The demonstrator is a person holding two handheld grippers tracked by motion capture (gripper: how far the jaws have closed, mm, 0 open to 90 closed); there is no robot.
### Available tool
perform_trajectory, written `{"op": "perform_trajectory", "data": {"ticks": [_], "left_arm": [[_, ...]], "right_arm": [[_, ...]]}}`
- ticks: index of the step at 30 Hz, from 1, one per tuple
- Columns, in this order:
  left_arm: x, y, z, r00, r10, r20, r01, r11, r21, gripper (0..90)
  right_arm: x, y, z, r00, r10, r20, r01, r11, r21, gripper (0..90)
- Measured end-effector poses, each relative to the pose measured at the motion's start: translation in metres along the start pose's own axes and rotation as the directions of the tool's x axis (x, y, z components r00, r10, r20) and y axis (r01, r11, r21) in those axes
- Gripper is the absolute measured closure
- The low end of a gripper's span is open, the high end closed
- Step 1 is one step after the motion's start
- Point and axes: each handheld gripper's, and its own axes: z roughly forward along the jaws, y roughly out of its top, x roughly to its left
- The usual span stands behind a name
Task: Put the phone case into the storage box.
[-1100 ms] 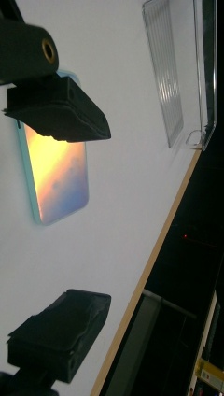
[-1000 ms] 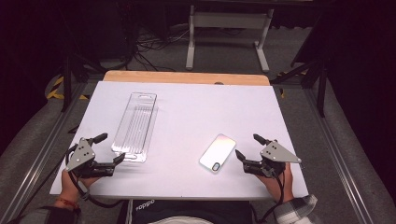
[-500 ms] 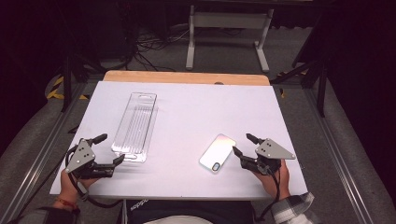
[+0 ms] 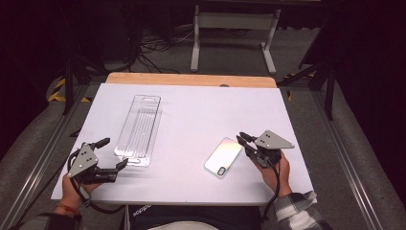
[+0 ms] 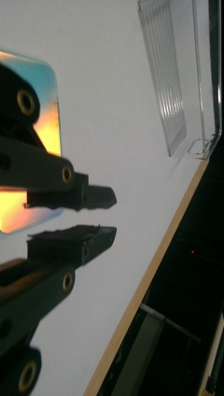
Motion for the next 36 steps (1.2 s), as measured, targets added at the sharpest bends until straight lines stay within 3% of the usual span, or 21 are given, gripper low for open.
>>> {"op": "perform_trajectory", "data": {"ticks": [3, 8, 11, 15, 24, 36], "left_arm": [[0.000, 0.000, 0.000, 1.0000, -0.005, 0.003, 0.005, 1.0000, 0.000, 9.6], [0.001, -0.001, -0.001, 0.9998, -0.020, 0.008, 0.020, 0.9998, -0.002, 9.7], [0.001, -0.001, 0.000, 0.9998, -0.016, 0.009, 0.016, 0.9999, 0.001, 9.7], [0.001, -0.002, 0.000, 0.9997, -0.019, 0.014, 0.019, 0.9998, 0.006, 9.7], [0.000, -0.002, 0.002, 0.9998, -0.013, 0.014, 0.013, 0.9998, 0.013, 9.7], [0.000, -0.003, 0.002, 0.9998, -0.009, 0.017, 0.009, 0.9997, 0.021, 9.7]], "right_arm": [[-0.002, 0.004, 0.011, 1.0000, -0.004, -0.005, 0.004, 0.999, 0.037, 89.1], [-0.008, 0.011, 0.037, 0.9989, -0.008, -0.046, 0.013, 0.995, 0.097, 90.0], [-0.010, 0.011, 0.061, 0.9972, -0.014, -0.074, 0.027, 0.985, 0.168, 90.0], [-0.012, 0.010, 0.078, 0.9945, 0.009, -0.104, 0.014, 0.977, 0.213, 90.0], [-0.004, 0.008, 0.101, 0.9896, 0.010, -0.143, 0.032, 0.957, 0.287, 90.0], [-0.006, -0.005, 0.116, 0.9916, 0.016, -0.129, 0.037, 0.915, 0.401, 90.0]]}}
